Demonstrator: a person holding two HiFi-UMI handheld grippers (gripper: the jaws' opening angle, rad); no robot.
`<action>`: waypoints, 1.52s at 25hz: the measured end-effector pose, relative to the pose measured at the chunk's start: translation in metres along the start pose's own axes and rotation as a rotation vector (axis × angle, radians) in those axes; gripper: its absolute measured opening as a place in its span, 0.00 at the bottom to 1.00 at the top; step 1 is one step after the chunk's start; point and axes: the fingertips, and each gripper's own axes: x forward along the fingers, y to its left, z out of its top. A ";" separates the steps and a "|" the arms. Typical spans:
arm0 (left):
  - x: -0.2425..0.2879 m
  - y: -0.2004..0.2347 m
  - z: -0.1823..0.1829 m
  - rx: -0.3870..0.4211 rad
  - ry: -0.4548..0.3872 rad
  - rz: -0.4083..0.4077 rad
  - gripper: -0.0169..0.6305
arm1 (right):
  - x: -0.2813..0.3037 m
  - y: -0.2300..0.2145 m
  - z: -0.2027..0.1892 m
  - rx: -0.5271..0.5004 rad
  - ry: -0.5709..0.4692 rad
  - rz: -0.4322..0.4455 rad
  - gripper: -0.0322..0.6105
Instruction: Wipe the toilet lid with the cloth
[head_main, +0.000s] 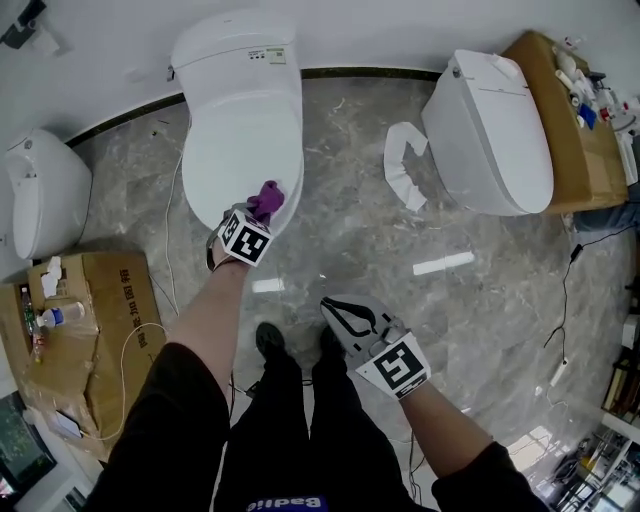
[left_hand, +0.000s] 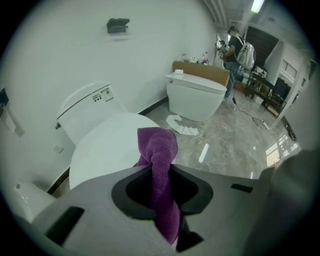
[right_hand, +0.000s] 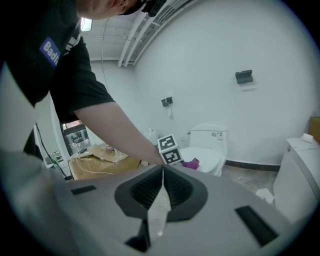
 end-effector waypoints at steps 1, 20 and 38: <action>-0.003 -0.013 0.006 -0.008 -0.009 -0.009 0.13 | -0.011 -0.004 -0.003 0.000 0.005 -0.007 0.10; -0.339 -0.122 0.023 -0.339 -0.466 0.033 0.13 | -0.089 0.092 0.093 -0.160 -0.001 0.206 0.10; -0.590 -0.142 0.043 -0.229 -0.943 -0.069 0.13 | -0.092 0.207 0.239 -0.051 -0.160 0.130 0.10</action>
